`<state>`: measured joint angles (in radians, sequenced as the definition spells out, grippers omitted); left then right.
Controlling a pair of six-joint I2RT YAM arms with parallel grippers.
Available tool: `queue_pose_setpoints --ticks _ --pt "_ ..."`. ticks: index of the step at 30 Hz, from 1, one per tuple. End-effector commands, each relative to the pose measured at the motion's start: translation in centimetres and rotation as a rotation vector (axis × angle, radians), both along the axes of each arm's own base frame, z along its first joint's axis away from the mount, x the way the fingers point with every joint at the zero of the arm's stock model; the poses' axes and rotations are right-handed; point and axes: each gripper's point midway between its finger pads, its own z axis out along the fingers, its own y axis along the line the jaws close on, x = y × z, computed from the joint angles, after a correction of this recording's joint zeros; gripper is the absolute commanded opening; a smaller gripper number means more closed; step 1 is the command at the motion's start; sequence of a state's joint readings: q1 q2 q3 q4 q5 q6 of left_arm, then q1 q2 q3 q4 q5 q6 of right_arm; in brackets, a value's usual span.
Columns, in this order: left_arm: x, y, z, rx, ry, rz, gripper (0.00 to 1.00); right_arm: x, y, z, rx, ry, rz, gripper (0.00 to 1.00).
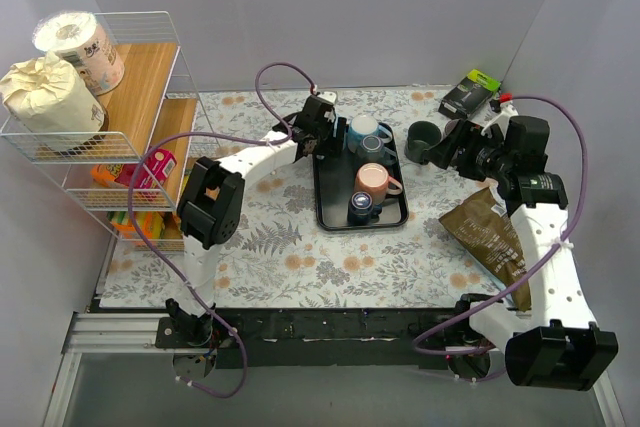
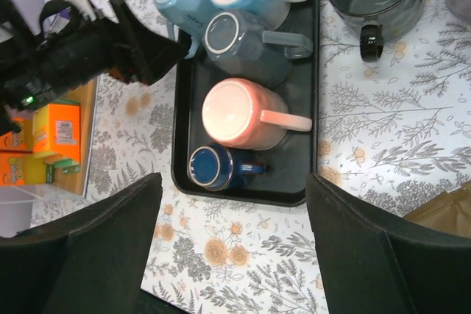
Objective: Turn the mug right side up
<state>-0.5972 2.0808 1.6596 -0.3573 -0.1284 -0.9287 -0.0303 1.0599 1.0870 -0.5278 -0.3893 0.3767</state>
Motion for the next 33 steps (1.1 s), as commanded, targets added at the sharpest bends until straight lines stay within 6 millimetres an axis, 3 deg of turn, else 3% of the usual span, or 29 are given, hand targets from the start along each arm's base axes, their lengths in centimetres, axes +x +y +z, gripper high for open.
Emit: queue_pose_setpoints --ticks 1,9,14,23,26,31,33 --pt "2.8 0.8 1.9 0.016 -0.079 0.039 0.69 -1.8 1.3 1.6 0.078 -0.039 0.028 0.84" --pt "4.0 1.4 -0.2 0.047 -0.046 0.056 0.62 -2.4 1.2 2.1 0.076 -0.049 0.02 0.84" --pt "4.2 0.8 -0.8 0.034 -0.035 0.038 0.46 -2.2 1.2 2.2 0.077 -0.051 0.019 0.84" --pt "4.0 0.8 -2.3 0.055 0.01 0.029 0.4 -2.1 1.1 2.3 0.076 -0.052 0.015 0.82" --pt "4.0 0.7 -2.2 0.05 0.009 0.026 0.31 -2.1 1.1 2.1 0.078 -0.047 0.01 0.82" --pt "4.1 0.6 -1.0 0.038 -0.011 0.029 0.02 -2.1 1.1 2.1 0.084 -0.045 0.007 0.82" --pt "4.1 0.7 -0.3 0.031 -0.022 0.031 0.0 -2.1 1.1 2.0 0.087 -0.042 0.003 0.82"
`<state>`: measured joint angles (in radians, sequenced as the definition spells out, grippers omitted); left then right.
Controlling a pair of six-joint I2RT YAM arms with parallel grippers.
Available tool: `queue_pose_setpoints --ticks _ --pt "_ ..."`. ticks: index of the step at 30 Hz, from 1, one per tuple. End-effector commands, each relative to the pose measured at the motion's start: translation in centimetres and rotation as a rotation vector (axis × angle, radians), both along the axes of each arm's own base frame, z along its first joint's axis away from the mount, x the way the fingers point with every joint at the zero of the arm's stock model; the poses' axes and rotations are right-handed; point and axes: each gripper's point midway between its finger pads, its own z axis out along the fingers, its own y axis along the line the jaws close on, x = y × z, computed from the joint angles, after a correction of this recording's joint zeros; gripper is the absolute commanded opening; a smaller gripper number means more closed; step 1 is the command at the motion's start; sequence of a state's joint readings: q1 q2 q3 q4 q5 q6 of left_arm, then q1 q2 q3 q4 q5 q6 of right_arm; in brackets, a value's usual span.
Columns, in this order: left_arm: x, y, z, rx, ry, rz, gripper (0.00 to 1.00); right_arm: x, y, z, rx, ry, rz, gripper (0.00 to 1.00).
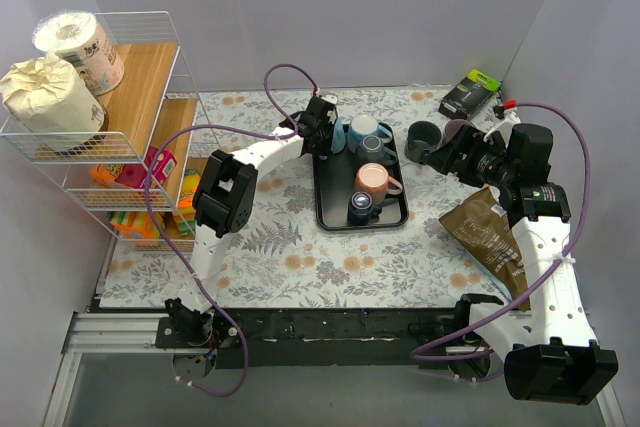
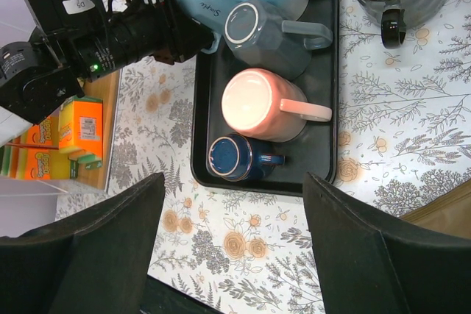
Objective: Turn the mug right side up
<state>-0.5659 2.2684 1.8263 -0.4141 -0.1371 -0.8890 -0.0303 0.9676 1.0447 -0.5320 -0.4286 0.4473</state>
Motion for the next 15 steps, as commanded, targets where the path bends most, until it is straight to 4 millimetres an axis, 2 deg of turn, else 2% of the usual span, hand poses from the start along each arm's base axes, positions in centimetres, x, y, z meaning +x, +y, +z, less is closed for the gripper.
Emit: queue_pose_setpoints --ticks 1,6,7,9,10,13,14,15 --pt "0.9 0.2 4.4 -0.043 -0.075 0.018 0.0 0.1 0.3 1.0 0.015 -0.03 0.002 0.82" --pt "0.5 0.0 6.3 -0.084 -0.088 0.012 0.0 0.0 0.5 1.0 0.034 -0.026 0.007 0.82" --pt "0.3 -0.1 7.6 -0.113 -0.099 0.018 0.0 0.1 0.7 1.1 0.04 -0.03 0.016 0.82" --pt "-0.2 -0.5 8.5 -0.144 -0.093 0.014 0.0 0.0 0.8 1.1 0.051 -0.029 0.023 0.82" --pt "-0.5 -0.5 9.8 -0.177 -0.101 0.026 0.0 0.0 1.1 1.2 0.059 -0.03 0.036 0.83" --pt "-1.6 -1.1 11.5 -0.25 -0.081 0.021 0.0 -0.1 1.7 1.3 0.087 -0.032 0.066 0.85" --pt "-2.0 -1.3 13.1 -0.282 -0.093 0.014 0.0 -0.2 1.8 1.4 0.097 -0.037 0.073 0.86" --pt "-2.3 -1.3 13.8 -0.304 -0.093 0.009 0.0 -0.2 2.1 1.5 0.105 -0.042 0.084 0.87"
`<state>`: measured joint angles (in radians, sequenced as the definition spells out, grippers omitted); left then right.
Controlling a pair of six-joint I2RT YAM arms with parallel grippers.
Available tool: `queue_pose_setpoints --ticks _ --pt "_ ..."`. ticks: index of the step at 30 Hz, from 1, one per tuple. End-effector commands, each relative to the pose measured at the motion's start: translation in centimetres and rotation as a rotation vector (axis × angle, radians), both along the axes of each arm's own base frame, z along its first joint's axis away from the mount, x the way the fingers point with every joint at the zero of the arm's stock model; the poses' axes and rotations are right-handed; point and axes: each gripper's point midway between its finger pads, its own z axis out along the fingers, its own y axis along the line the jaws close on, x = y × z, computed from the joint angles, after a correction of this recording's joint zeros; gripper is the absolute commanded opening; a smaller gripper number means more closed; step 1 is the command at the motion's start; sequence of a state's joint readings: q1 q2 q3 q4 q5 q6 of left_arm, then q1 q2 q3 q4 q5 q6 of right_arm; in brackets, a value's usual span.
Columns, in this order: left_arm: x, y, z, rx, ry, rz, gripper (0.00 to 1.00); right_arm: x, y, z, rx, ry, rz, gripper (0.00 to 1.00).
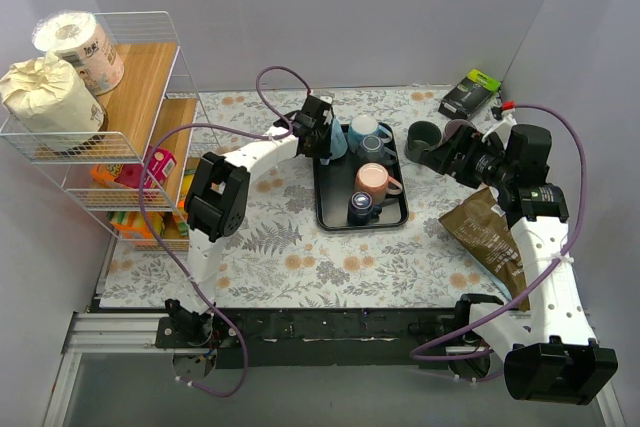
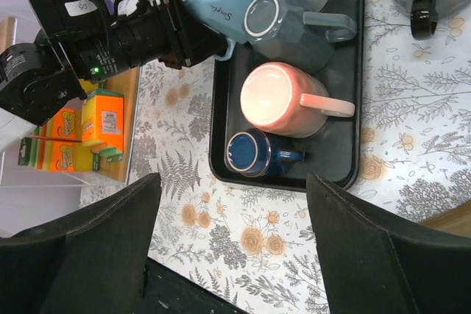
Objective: Turn the mug right side up
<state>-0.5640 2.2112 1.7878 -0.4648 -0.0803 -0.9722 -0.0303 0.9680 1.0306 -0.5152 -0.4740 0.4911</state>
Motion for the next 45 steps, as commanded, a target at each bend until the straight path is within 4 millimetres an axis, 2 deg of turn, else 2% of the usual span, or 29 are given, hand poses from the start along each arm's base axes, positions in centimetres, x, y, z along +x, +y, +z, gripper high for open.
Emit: queue_pose_setpoints --ticks 1,3,5,6,8,9,11,12,14,15,17,18,20,22,23,26,31,37,45 --pt "-1.1 -1.7 13.3 -0.269 -0.147 -0.029 0.0 0.0 1.6 1.9 0.061 -0.083 0.081 0.88" --pt "-2.1 -2.1 15.8 -0.341 -0.157 -0.036 0.0 -0.2 2.3 2.0 0.084 -0.089 0.106 0.9" --pt "-3.4 -2.7 17.3 -0.408 -0.144 -0.063 0.0 -0.2 2.8 2.6 0.109 -0.119 0.127 0.91" --pt "-4.0 -2.6 19.0 -0.441 -0.164 -0.071 0.0 -0.4 3.9 3.1 0.118 -0.142 0.168 0.92" --pt "-5.1 -2.9 20.3 -0.493 -0.162 -0.1 0.0 -0.7 5.0 3.5 0.143 -0.153 0.206 0.93" --pt "-6.1 -2.9 22.5 -0.543 -0.18 -0.112 0.0 -0.8 6.0 4.0 0.15 -0.178 0.242 0.93" --pt "-7.8 -3.7 24.1 -0.628 -0.175 -0.178 0.0 -1.1 7.3 4.6 0.163 -0.197 0.278 0.93" --pt "-8.6 -4.0 25.0 -0.681 -0.164 -0.195 0.0 -1.4 8.7 5.2 0.171 -0.225 0.325 0.93" --pt "-10.2 -4.2 28.5 -0.776 -0.221 -0.257 0.0 -1.6 10.0 5.9 0.186 -0.243 0.357 0.93" --pt "-11.4 -4.5 28.2 -0.809 -0.188 -0.292 0.0 -1.9 11.4 6.3 0.196 -0.26 0.397 0.93" --pt "-13.1 -4.4 31.3 -0.904 -0.219 -0.335 0.0 -1.7 12.4 7.1 0.21 -0.278 0.397 0.92" --pt "-14.1 -4.5 30.8 -0.919 -0.187 -0.355 0.0 -1.9 13.3 7.5 0.226 -0.291 0.42 0.91" --pt "-15.7 -4.1 34.1 -1.008 -0.251 -0.413 0.0 -1.6 14.0 8.5 0.263 -0.317 0.413 0.9" --pt "-17.1 -4.0 34.9 -1.042 -0.255 -0.453 0.0 -1.6 15.0 9.7 0.299 -0.367 0.429 0.89" --pt "-18.0 -3.6 36.5 -1.075 -0.287 -0.478 0.0 -1.6 15.3 10.0 0.32 -0.366 0.429 0.89" --pt "-19.4 -3.5 37.9 -1.117 -0.288 -0.514 0.0 -1.5 16.3 11.8 0.361 -0.416 0.44 0.88" --pt "-21.3 -2.8 39.7 -1.162 -0.322 -0.557 0.0 -1.1 17.5 12.7 0.409 -0.42 0.446 0.85" --pt "-22.2 -2.3 40.1 -1.173 -0.347 -0.579 0.0 -1.5 17.8 14.5 0.524 -0.468 0.436 0.77" --pt "-22.9 -2.2 40.1 -1.187 -0.351 -0.602 0.0 -1.7 18.2 14.9 0.576 -0.464 0.425 0.58"
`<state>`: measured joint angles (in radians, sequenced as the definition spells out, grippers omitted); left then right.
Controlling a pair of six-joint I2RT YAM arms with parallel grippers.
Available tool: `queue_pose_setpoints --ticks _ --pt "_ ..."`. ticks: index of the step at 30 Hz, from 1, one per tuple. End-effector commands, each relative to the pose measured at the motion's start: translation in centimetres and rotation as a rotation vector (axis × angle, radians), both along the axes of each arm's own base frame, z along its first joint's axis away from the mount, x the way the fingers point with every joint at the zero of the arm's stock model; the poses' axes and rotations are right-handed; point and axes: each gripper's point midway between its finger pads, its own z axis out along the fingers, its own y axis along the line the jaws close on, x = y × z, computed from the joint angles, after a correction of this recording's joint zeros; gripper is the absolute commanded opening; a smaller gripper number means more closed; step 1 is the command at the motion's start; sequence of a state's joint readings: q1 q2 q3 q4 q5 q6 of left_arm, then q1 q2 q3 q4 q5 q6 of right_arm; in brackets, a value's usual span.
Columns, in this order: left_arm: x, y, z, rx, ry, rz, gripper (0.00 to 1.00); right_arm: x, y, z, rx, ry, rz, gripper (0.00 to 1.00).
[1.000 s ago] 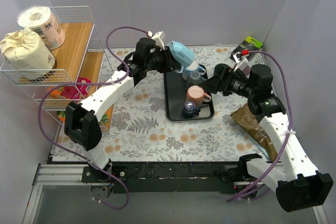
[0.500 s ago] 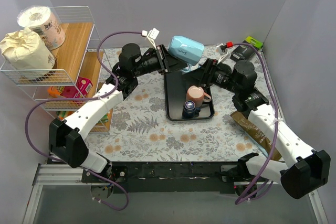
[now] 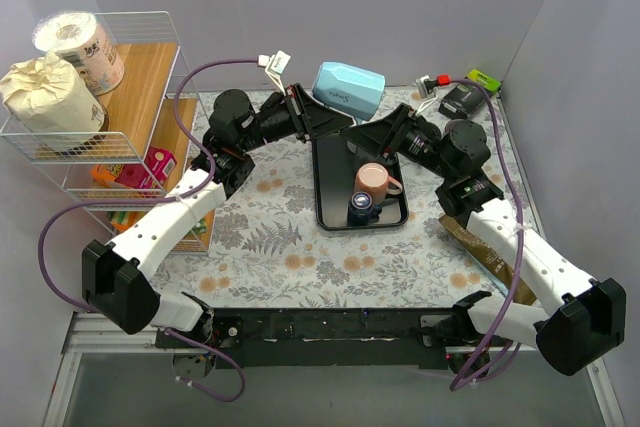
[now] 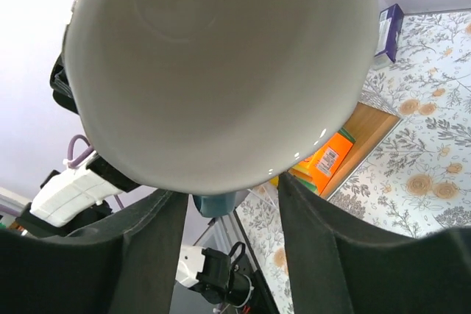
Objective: Turn the mug right side up
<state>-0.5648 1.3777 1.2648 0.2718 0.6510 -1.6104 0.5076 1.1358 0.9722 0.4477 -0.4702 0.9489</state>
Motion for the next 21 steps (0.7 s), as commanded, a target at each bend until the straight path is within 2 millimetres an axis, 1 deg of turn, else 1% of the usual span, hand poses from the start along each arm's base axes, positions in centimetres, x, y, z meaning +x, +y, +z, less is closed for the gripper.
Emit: queue_pose_setpoints --ticks 1,2,5,6,7,8,9,10,17,18,20,21 --pt "-3.1 1.2 4.6 -0.095 -0.158 -0.042 0.0 0.2 -0.2 2.4 0.102 -0.038 -0.029 0.55" --pt "-3.3 1.2 4.6 -0.098 -0.159 -0.047 0.0 0.3 -0.1 2.3 0.106 -0.03 -0.03 0.52" --pt "-3.6 1.2 4.5 -0.105 -0.166 -0.061 0.0 0.3 0.1 2.2 0.134 -0.012 -0.028 0.38" --pt "-3.6 1.2 4.4 -0.104 -0.164 -0.062 0.0 0.2 0.1 2.5 0.152 -0.021 -0.026 0.3" --pt "-3.7 1.3 4.6 -0.111 -0.17 -0.062 0.0 0.2 0.1 2.7 0.169 -0.011 -0.026 0.25" --pt "-3.7 1.3 4.3 -0.11 -0.163 -0.065 0.0 0.1 0.0 3.0 0.186 -0.021 -0.024 0.19" --pt "-3.9 1.3 4.4 -0.116 -0.164 -0.067 0.0 0.1 0.1 2.8 0.191 -0.015 -0.024 0.05" --pt "-4.0 1.4 4.5 -0.122 -0.17 -0.066 0.0 0.1 0.0 2.9 0.2 -0.008 -0.028 0.01" --pt "-4.2 1.8 4.5 -0.129 -0.17 -0.053 0.0 -0.1 -0.5 2.8 0.22 -0.006 -0.052 0.01" --pt "-4.2 1.7 4.4 -0.129 -0.17 -0.051 0.0 -0.2 -0.7 3.0 0.227 -0.008 -0.058 0.07" --pt "-4.4 1.8 4.6 -0.131 -0.174 -0.051 0.0 -0.2 -1.0 3.1 0.235 -0.013 -0.069 0.13" --pt "-4.3 1.9 4.5 -0.13 -0.172 -0.048 0.0 -0.4 -1.1 3.3 0.24 -0.02 -0.075 0.2"
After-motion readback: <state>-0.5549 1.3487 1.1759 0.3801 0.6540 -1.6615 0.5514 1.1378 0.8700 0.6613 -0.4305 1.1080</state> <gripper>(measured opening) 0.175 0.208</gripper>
